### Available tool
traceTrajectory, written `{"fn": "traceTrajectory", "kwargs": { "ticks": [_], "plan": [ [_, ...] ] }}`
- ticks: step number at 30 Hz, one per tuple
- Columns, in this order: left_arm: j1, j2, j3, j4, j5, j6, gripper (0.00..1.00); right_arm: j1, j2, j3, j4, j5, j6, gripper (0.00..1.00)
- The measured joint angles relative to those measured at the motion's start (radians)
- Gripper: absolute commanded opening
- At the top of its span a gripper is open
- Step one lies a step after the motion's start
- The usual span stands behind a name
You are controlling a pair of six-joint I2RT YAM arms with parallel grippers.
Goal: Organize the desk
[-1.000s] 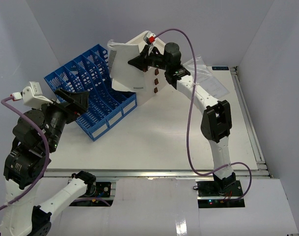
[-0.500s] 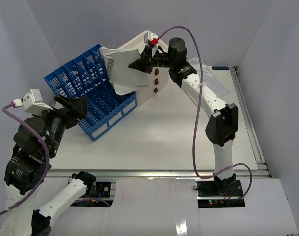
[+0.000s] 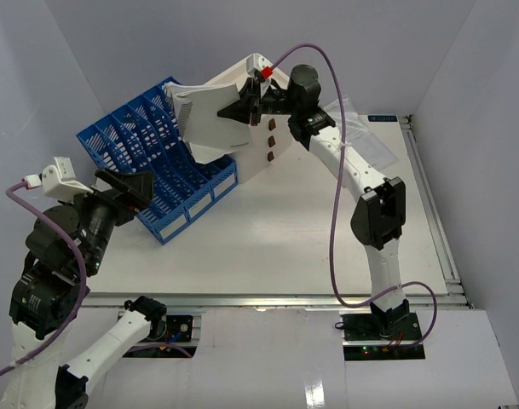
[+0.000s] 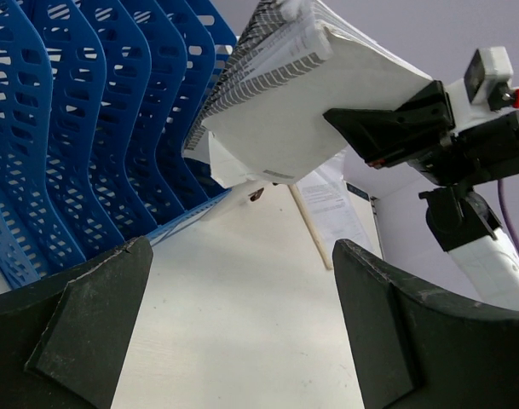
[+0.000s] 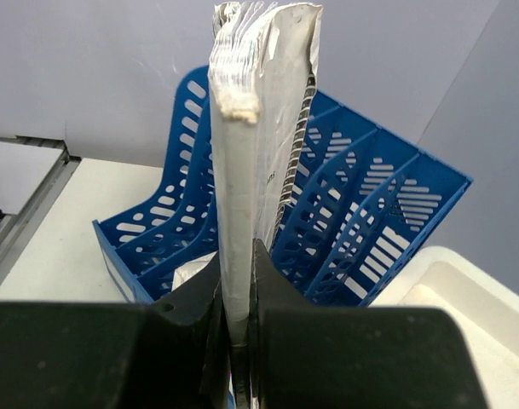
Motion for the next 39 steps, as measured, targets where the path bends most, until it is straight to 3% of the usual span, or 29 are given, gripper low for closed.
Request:
{"fn": "traceTrajectory", "kwargs": {
  "ticks": [8, 15, 28, 39],
  "plan": [
    [0.0, 0.004, -0.037, 0.0, 0.004, -0.009, 0.98, 0.009, 0.142, 0.028, 0.008, 0.104, 0.007, 0.08],
    [0.0, 0.004, -0.064, 0.006, 0.004, -0.016, 0.98, 0.033, 0.148, 0.053, -0.055, 0.293, 0.007, 0.08],
    [0.0, -0.027, -0.1, -0.001, 0.013, -0.046, 0.98, 0.229, 0.148, 0.053, -0.094, 0.682, -0.098, 0.08],
    [0.0, -0.054, -0.167, -0.017, 0.039, -0.094, 0.98, 0.281, 0.185, 0.015, 0.057, 0.881, -0.02, 0.08]
  ]
}}
